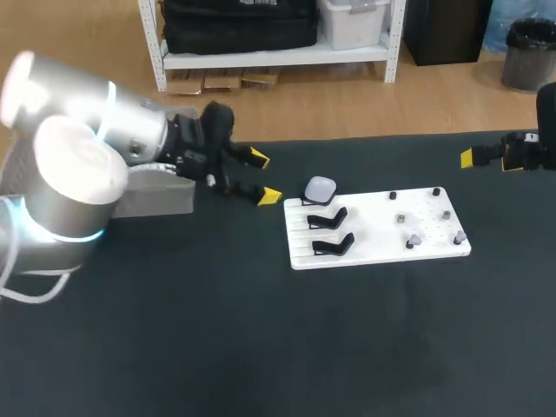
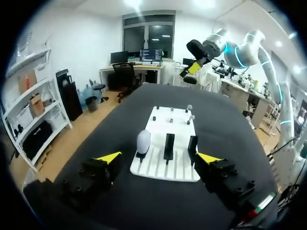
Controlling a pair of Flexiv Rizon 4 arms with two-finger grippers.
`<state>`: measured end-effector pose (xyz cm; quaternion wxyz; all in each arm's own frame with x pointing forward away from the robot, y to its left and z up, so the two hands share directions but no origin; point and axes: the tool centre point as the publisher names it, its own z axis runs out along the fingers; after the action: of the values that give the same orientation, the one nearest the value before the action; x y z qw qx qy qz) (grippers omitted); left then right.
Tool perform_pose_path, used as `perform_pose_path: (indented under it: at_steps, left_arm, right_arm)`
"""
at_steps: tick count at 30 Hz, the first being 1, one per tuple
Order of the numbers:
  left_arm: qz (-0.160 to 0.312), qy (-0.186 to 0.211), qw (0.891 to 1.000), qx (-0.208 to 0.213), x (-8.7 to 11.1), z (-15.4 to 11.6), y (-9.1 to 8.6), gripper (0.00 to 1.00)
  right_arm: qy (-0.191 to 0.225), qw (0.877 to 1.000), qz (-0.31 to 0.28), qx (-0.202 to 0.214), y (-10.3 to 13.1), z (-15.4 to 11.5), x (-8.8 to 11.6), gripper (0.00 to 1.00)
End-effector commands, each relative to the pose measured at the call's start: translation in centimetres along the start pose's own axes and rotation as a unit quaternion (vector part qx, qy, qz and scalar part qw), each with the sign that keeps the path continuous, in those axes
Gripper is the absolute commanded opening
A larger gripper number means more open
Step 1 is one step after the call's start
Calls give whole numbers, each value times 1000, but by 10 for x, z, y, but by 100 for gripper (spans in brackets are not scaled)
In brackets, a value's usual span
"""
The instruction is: Pick up each earbud case from the left stands, insert the matching earbuds, close the lid, and place the case in the box.
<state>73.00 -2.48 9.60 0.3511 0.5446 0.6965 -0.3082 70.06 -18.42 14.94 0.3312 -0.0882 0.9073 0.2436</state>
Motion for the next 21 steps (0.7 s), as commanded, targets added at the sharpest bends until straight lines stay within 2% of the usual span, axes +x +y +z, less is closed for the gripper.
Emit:
perform_pose_path:
  at_steps: [1, 3, 4, 11, 14, 15, 17, 21]
  left_arm:
    - [1, -5, 1000, 14, -2, 12, 11, 100]
    - [12, -31, 999, 16, -3, 10, 13, 100]
    - [8, -7, 1000, 10, -3, 8, 13, 100]
    - [21, 13, 999, 26, -7, 12, 13, 100]
    - [38, -16, 998, 44, -7, 17, 12, 100]
    - [37, -8, 999, 37, -7, 19, 11, 100]
    - [49, -30, 997, 49, -6, 21, 9, 100]
    - [65, -53, 996, 43, -4, 26, 8, 100]
  right_arm:
    - [0, 1000, 0, 0, 0, 0, 0, 100]
    - [0, 1000, 0, 0, 0, 0, 0, 100]
    - [0, 1000, 0, 0, 0, 0, 0, 100]
    - [0, 1000, 0, 0, 0, 0, 0, 100]
    - [0, 1000, 0, 0, 0, 0, 0, 100]
    - [0, 1000, 0, 0, 0, 0, 0, 100]
    - [0, 1000, 0, 0, 0, 0, 0, 100]
    - [0, 1000, 0, 0, 0, 0, 0, 100]
